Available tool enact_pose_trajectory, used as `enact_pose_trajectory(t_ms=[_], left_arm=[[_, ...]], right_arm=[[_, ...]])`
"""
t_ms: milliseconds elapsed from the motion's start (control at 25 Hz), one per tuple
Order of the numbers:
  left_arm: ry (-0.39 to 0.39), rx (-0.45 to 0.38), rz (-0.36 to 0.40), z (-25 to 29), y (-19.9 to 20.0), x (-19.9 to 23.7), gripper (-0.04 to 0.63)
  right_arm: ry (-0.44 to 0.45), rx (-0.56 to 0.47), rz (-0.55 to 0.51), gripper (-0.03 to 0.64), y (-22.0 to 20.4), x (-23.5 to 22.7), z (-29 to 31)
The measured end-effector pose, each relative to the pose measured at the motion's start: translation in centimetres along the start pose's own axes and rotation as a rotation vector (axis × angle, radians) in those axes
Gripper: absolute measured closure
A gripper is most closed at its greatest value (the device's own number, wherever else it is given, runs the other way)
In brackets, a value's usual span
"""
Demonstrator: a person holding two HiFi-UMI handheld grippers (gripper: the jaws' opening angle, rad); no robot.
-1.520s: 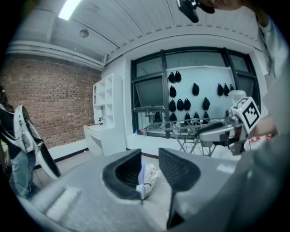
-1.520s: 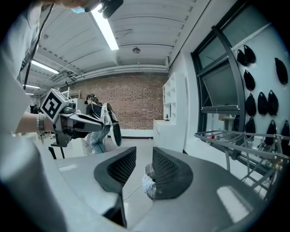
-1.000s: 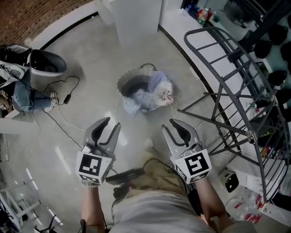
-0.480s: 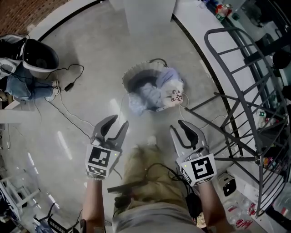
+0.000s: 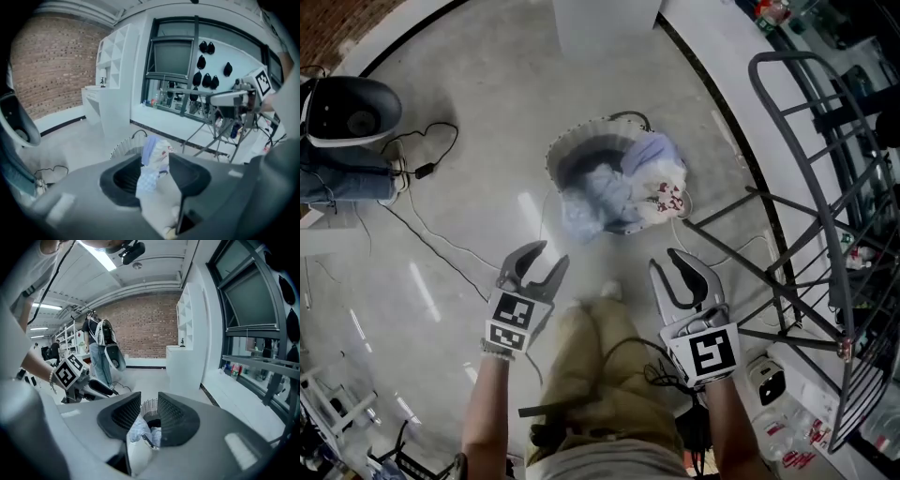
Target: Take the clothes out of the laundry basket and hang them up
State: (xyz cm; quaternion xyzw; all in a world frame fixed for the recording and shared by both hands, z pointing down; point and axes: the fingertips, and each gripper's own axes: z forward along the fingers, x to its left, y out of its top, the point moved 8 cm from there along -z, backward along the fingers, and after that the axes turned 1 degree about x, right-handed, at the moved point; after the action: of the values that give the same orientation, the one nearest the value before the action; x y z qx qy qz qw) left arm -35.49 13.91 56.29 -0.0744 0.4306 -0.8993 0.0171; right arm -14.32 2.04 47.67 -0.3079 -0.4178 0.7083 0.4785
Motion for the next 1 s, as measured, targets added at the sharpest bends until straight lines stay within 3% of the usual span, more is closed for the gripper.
enact_pose_trajectory(t_ms=[480,640,1000], left_arm=[[-0.023,0.098,-0.073,10.3,-12.2,4.2,0.383],[-0.017,0.092,-0.107,12.9,-15.1,4.9,0.361],[-0.082,0.105,-0.121,19.0,-20.6,6.3,0.300]], right_arm=[[0.025,-0.028,-0.013,0.517,-6.9,0.2,6.5],[0.030,-0.040,0.012,0.515,-9.2,-0.2,8.1],[-0.003,-0.048,-0.016,0.515,-13.9,-0.5,10.4]])
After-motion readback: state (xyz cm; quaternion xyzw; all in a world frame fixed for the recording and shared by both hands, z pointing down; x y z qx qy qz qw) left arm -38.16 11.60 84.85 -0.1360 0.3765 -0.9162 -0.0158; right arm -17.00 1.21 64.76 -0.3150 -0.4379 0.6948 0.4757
